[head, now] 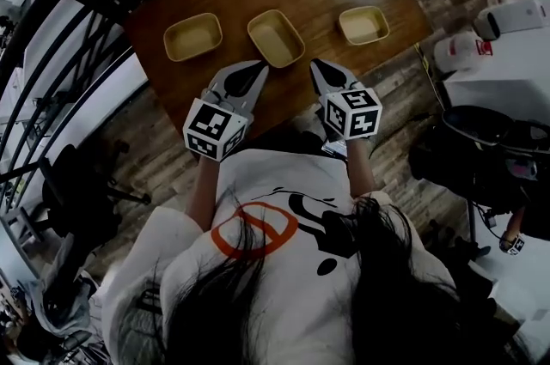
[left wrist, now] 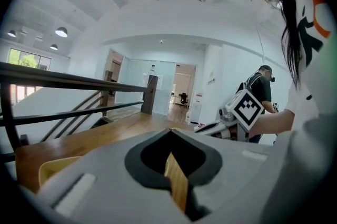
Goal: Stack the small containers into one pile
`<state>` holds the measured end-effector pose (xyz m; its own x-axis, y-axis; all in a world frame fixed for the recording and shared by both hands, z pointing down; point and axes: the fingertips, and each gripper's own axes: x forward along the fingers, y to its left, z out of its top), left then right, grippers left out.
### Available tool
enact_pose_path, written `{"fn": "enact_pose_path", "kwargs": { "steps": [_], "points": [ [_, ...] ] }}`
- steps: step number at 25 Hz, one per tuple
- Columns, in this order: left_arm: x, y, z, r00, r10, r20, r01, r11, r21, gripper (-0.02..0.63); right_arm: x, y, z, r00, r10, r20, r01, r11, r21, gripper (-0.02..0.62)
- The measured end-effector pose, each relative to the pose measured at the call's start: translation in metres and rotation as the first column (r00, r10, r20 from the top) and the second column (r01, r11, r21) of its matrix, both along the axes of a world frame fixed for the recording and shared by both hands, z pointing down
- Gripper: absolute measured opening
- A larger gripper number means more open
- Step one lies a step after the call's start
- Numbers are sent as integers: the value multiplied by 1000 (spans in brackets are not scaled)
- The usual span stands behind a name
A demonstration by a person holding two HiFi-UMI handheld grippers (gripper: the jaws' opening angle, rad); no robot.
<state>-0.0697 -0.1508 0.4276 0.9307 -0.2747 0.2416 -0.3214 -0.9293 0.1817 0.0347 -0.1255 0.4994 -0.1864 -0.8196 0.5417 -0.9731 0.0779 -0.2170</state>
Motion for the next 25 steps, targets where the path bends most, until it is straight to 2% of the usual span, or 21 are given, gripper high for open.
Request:
{"fn": "enact_pose_path", "kwargs": {
  "steps": [8,13,17,19,21,23,25],
  "points": [
    [-7,-1,5,1000,-25,17,25,1000,-8,0,20,-28,37,1000,-28,5,28,997,-73,98],
    [-16,-16,7,993,-115,27,116,993,-8,0,30,-53,75,998,-69,-11,66,983,-169,159],
    [-19,-25,8,982,-187,40,187,982,-9,0,47,-59,111,1000,-25,-3,23,959,-284,175],
    [-21,-29,10,973,-224,52,225,974,-9,0,53,-57,123,999,36,26,-25,939,-343,175],
    [-23,-34,12,963,-260,65,262,965,-14,0,50,-55,132,991,88,98,-44,922,-384,175],
    [-21,-38,15,956,-283,74,285,958,-17,0,43,-54,140,979,106,173,-25,908,-419,157],
    [-17,-42,15,951,-299,78,301,953,-18,0,40,-55,146,973,94,208,7,898,-439,126]
  ]
}}
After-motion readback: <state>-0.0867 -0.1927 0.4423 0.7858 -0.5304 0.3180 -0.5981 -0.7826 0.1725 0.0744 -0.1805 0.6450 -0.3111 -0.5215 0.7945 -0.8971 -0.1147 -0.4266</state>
